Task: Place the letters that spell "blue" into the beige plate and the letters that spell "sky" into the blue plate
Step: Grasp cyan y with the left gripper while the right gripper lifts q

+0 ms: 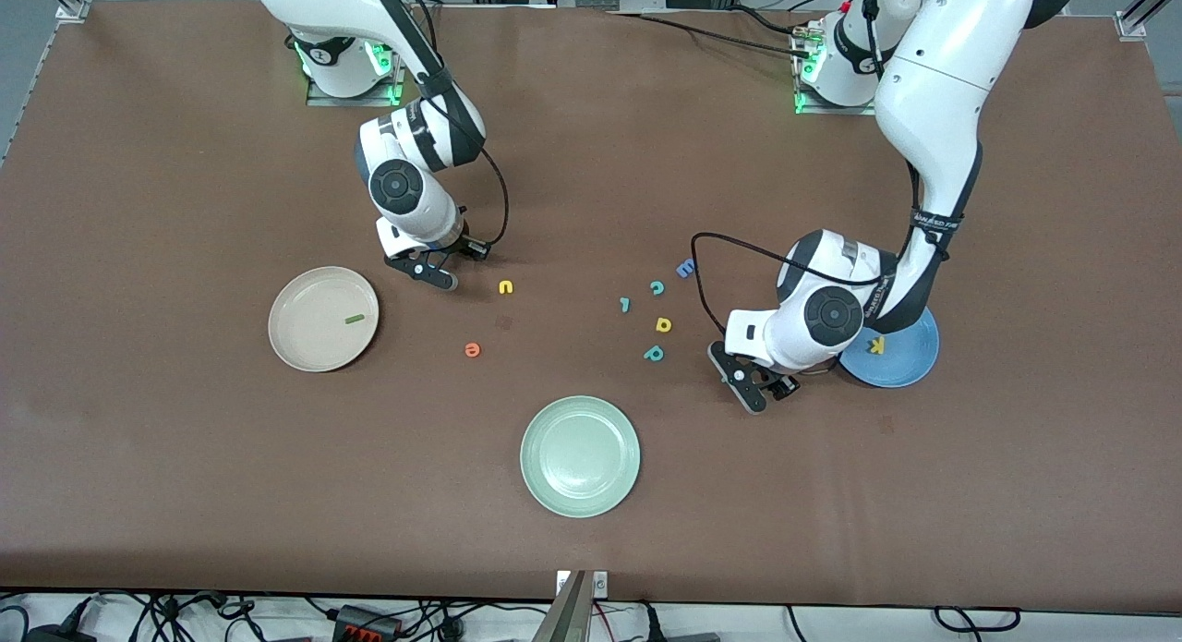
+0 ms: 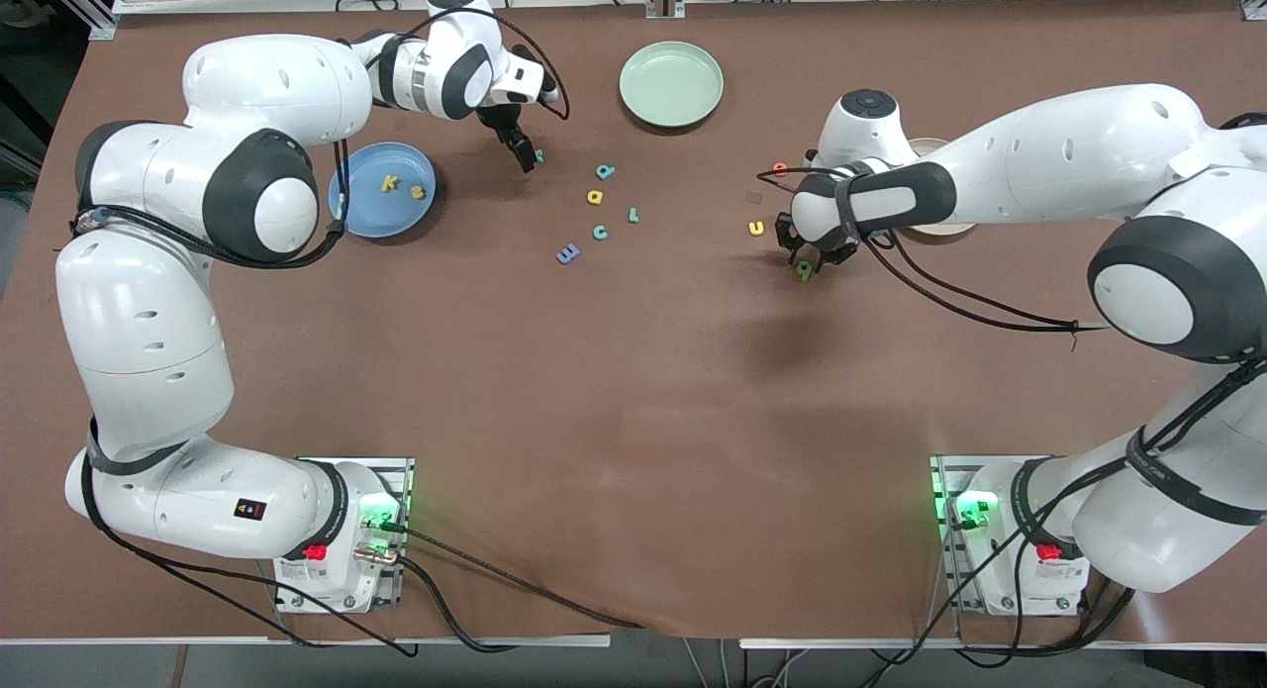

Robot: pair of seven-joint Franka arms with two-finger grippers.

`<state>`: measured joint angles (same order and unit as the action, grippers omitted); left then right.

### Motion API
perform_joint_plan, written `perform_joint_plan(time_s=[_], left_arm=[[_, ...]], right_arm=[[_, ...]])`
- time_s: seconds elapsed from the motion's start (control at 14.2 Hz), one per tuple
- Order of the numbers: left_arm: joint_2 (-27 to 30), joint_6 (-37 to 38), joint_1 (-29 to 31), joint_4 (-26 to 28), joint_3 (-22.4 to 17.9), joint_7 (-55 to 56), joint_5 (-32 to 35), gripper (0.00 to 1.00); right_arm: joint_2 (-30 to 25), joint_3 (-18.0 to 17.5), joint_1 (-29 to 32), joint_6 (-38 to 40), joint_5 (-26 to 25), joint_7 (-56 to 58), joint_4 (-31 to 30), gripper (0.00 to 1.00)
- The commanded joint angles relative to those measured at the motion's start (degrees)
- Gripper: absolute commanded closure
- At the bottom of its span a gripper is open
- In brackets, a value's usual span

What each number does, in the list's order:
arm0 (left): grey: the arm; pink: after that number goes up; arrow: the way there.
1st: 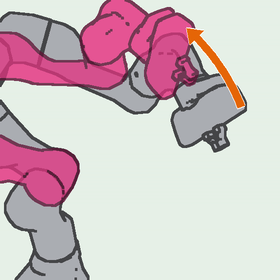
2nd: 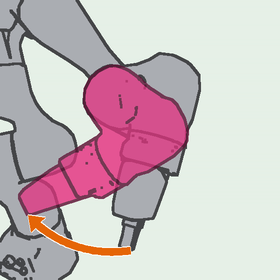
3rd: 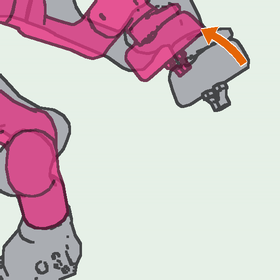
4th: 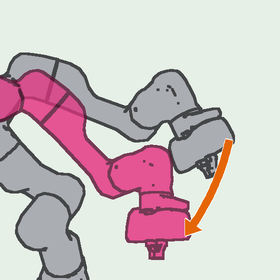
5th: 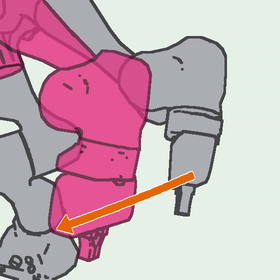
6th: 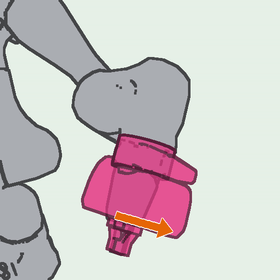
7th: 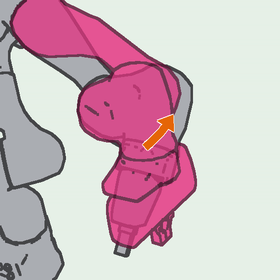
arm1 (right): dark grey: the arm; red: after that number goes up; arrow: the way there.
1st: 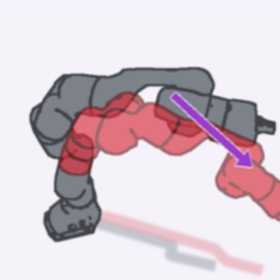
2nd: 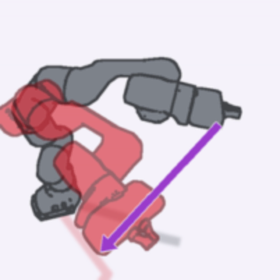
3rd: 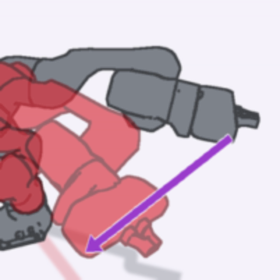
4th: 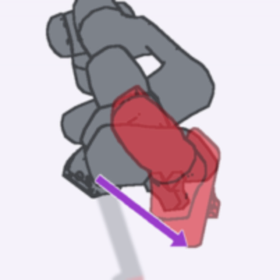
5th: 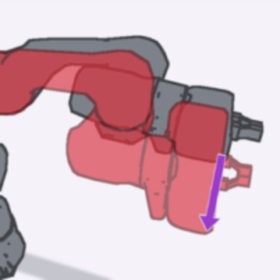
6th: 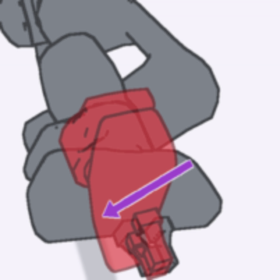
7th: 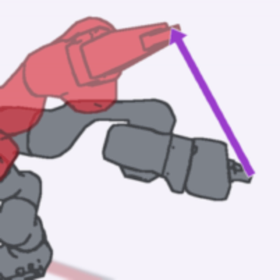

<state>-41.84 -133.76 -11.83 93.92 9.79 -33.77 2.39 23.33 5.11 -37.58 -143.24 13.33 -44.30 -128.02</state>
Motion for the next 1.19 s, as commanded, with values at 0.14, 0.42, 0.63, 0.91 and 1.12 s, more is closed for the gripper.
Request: perform_joint_plan(time_s=[0.14,0.42,0.63,0.91,1.12], left_arm=[[-0.8,-2.6,-2.0,-0.1,-0.7,0.9,1.6,0.17],[-2.1,-3.8,-3.5,-0.2,-0.8,1.6,2.9,0.19],[-3.1,-3.9,-5.6,-0.2,-1.8,4.0,4.2,0.24],[-2.8,-3.8,-5.8,-0.2,-1.8,5.8,7.2,0.65],[-2.7,-3.8,-5.8,-0.3,-1.8,5.3,8.0,0.92]], right_arm=[[-0.3,0.0,-0.6,-1.6,0.9,-1.5,-1.1,0.57],[-0.3,0.0,-0.8,-1.6,0.8,-1.4,-1.2,0.67],[-0.3,0.0,-0.9,-1.5,0.8,-1.4,-1.1,0.89],[-0.8,0.2,-0.6,-1.3,0.7,-0.8,-0.2,0.94],[-1.4,3.8,-0.2,-0.8,-0.7,2.4,2.3,0.94]])
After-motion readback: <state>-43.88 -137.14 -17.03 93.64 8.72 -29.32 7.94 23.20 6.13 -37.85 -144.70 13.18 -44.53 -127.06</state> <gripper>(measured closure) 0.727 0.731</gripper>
